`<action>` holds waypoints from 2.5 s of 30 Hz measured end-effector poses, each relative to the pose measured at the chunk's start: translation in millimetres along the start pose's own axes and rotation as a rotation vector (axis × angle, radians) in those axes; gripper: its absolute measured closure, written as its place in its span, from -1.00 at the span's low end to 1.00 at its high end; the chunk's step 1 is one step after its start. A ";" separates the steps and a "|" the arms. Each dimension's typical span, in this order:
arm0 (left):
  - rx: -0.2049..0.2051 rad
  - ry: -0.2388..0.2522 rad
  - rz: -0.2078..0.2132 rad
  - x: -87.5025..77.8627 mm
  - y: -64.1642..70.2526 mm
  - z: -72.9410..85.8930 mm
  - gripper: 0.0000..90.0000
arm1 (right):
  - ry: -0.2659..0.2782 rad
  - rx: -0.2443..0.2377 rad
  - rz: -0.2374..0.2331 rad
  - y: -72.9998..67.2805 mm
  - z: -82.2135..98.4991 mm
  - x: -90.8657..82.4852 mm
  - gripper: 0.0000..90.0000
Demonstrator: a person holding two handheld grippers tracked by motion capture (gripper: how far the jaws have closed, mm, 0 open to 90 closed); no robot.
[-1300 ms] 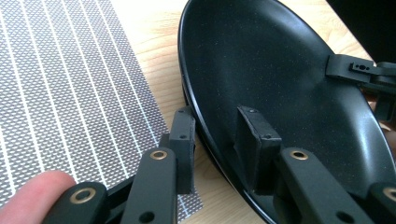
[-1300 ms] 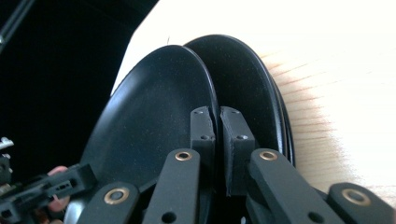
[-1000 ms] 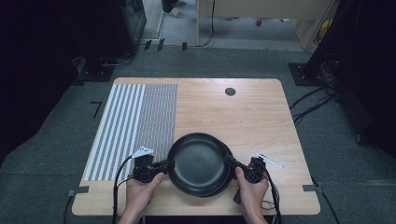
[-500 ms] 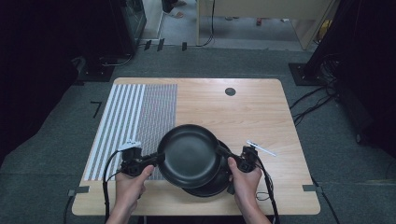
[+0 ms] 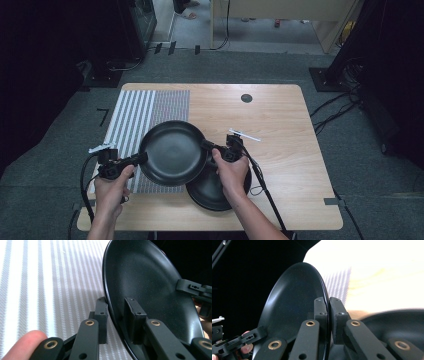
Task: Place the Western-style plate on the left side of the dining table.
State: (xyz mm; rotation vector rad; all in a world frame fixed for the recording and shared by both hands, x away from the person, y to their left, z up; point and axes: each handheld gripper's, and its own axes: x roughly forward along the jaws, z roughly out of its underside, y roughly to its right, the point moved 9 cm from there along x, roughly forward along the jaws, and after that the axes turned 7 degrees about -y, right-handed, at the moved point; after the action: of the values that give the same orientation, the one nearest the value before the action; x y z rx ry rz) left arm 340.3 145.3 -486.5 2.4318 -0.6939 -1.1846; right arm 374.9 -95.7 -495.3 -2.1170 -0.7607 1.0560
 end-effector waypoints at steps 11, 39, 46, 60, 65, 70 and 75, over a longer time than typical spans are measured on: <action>-0.055 0.048 -0.039 -5.4 -40.2 -19.1 0.64 | -0.071 -0.030 0.007 -23.1 -20.3 49.1 0.89; -0.218 -0.004 -0.128 45.7 -137.4 -59.6 0.65 | -0.103 0.040 0.153 -2.6 -42.8 160.2 0.85; -0.223 -0.021 -0.131 57.5 -142.0 -55.3 0.65 | -0.106 0.010 0.200 8.7 -44.5 173.2 0.82; -0.116 0.023 -0.208 56.6 -141.7 -52.0 0.04 | -0.095 -0.097 0.184 7.8 -51.5 166.6 0.42; -0.119 0.024 -0.222 48.4 -133.8 -50.6 -0.38 | -0.085 -0.153 0.154 -4.6 -60.6 147.4 0.19; -0.090 0.030 -0.214 37.1 -121.2 -47.0 -0.65 | -0.052 -0.175 0.097 -14.6 -66.8 120.7 0.07; -0.044 0.063 -0.205 25.1 -106.6 -43.3 -0.76 | 0.005 -0.222 0.068 -17.2 -72.3 87.9 -0.09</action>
State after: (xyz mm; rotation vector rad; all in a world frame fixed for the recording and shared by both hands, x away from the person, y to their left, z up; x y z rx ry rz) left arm 417.6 222.6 -530.3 2.5393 -0.4033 -1.1774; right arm 476.5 -41.8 -489.1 -2.3460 -0.8423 1.0424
